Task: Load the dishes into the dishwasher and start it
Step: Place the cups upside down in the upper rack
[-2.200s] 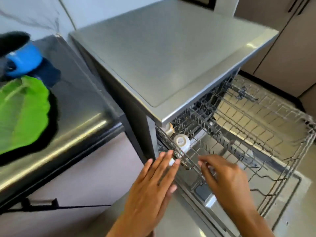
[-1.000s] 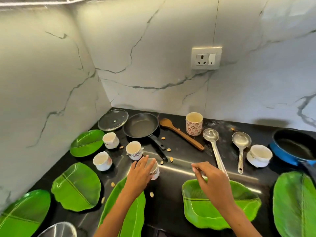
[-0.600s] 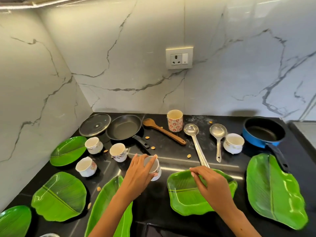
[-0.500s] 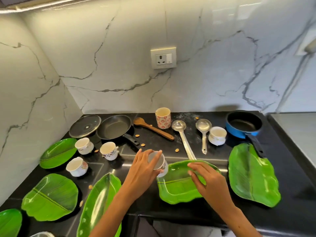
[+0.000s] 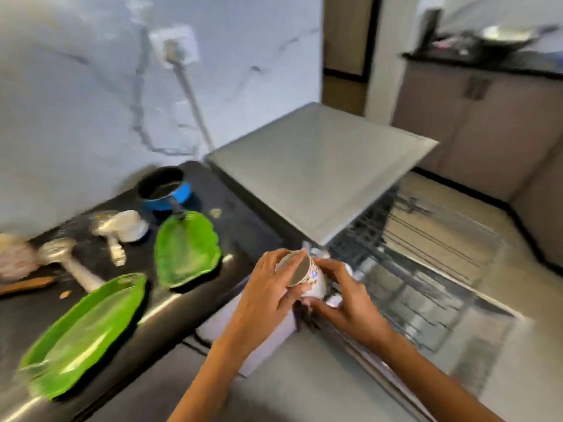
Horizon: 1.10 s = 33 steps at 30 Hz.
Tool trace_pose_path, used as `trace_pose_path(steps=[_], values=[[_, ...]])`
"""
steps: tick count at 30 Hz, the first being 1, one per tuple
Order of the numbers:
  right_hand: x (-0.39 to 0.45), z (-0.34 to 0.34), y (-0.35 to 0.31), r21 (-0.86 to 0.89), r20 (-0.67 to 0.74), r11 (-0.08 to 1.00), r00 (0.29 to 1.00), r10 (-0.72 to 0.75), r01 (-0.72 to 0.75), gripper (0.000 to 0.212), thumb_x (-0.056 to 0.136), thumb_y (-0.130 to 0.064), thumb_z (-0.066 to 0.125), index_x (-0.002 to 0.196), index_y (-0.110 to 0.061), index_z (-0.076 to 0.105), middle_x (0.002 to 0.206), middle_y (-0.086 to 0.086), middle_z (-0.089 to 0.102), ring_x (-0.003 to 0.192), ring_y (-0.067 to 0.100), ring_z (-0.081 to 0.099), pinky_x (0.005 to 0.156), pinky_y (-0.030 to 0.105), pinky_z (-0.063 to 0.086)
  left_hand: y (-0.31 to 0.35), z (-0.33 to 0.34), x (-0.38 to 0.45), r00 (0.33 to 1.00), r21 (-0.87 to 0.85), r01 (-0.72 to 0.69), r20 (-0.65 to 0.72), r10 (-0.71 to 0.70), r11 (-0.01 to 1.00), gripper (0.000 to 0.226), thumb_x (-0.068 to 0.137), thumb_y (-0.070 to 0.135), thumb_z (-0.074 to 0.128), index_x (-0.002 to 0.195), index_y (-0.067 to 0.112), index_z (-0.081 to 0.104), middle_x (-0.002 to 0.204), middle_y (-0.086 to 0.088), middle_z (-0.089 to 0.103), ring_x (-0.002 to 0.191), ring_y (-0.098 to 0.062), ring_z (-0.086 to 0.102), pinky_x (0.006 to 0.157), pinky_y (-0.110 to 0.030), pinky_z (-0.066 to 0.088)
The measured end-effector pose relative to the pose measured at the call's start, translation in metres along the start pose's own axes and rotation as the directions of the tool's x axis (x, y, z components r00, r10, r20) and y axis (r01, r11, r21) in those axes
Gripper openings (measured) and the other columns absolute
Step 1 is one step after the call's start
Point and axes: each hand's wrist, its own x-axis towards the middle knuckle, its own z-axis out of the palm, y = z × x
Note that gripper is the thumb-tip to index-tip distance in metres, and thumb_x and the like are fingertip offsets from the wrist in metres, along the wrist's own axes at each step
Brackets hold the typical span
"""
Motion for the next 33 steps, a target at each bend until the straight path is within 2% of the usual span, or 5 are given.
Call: trace_pose_path(steps=[4, 8, 16, 23, 33], values=[[-0.041, -0.055, 0.074, -0.125, -0.131, 0.982, 0.983, 0.126, -0.142, 0.058, 0.08, -0.058, 0.059, 0.127, -0.034, 0.036, 0.12, -0.017, 0.054, 0.106, 0.002, 0.056, 0.086, 0.029, 0.049, 0.012, 0.095, 0.038, 0.981, 0.015, -0.116, 0.157, 0.112, 0.993, 0.059, 0.095, 0.05, 0.041, 0.143, 0.017, 0.041, 0.136, -0.006, 0.049, 0.121, -0.023, 0.044, 0.108, -0.024, 0.023], [-0.066, -0.079, 0.161, -0.24, -0.213, 0.916, 0.938, 0.274, -0.322, 0.063, 0.077, -0.063, 0.057, 0.126, -0.027, 0.039, 0.118, -0.005, 0.057, 0.099, 0.012, 0.059, 0.077, 0.03, 0.055, -0.021, 0.195, 0.042, 0.954, 0.177, -0.173, 0.273, 0.121, 0.969, 0.059, 0.099, 0.052, 0.026, 0.142, 0.015, 0.043, 0.145, -0.011, 0.043, 0.135, -0.027, 0.039, 0.112, -0.042, 0.029], [-0.05, -0.058, 0.29, -0.426, -0.199, 0.804, 0.91, 0.363, -0.414, 0.055, 0.078, -0.036, 0.072, 0.126, -0.019, 0.05, 0.113, 0.006, 0.057, 0.094, 0.019, 0.057, 0.072, 0.026, 0.052, -0.098, 0.319, 0.018, 0.885, 0.358, -0.309, 0.447, 0.128, 0.881, 0.057, 0.099, 0.047, 0.023, 0.144, 0.014, 0.04, 0.151, -0.01, 0.033, 0.142, -0.027, 0.025, 0.111, -0.045, 0.019], [-0.001, -0.03, 0.342, -0.562, 0.032, 0.749, 0.895, 0.444, -0.351, 0.058, 0.07, -0.033, 0.078, 0.123, -0.025, 0.057, 0.115, 0.002, 0.062, 0.105, 0.018, 0.056, 0.092, 0.027, 0.046, -0.115, 0.344, 0.011, 0.885, 0.332, -0.327, 0.436, 0.164, 0.885, 0.057, 0.101, 0.045, 0.023, 0.149, 0.014, 0.029, 0.155, -0.007, 0.024, 0.144, -0.024, 0.02, 0.113, -0.043, 0.016], [0.04, -0.003, 0.366, -0.765, 0.32, 0.639, 0.815, 0.482, -0.078, 0.069, 0.076, -0.033, 0.074, 0.135, -0.024, 0.041, 0.128, 0.006, 0.05, 0.117, 0.023, 0.049, 0.093, 0.035, 0.049, -0.116, 0.344, 0.016, 0.882, 0.28, -0.306, 0.444, 0.16, 0.91, 0.052, 0.101, 0.036, 0.025, 0.147, 0.016, 0.033, 0.153, -0.005, 0.031, 0.143, -0.018, 0.022, 0.112, -0.042, 0.018]])
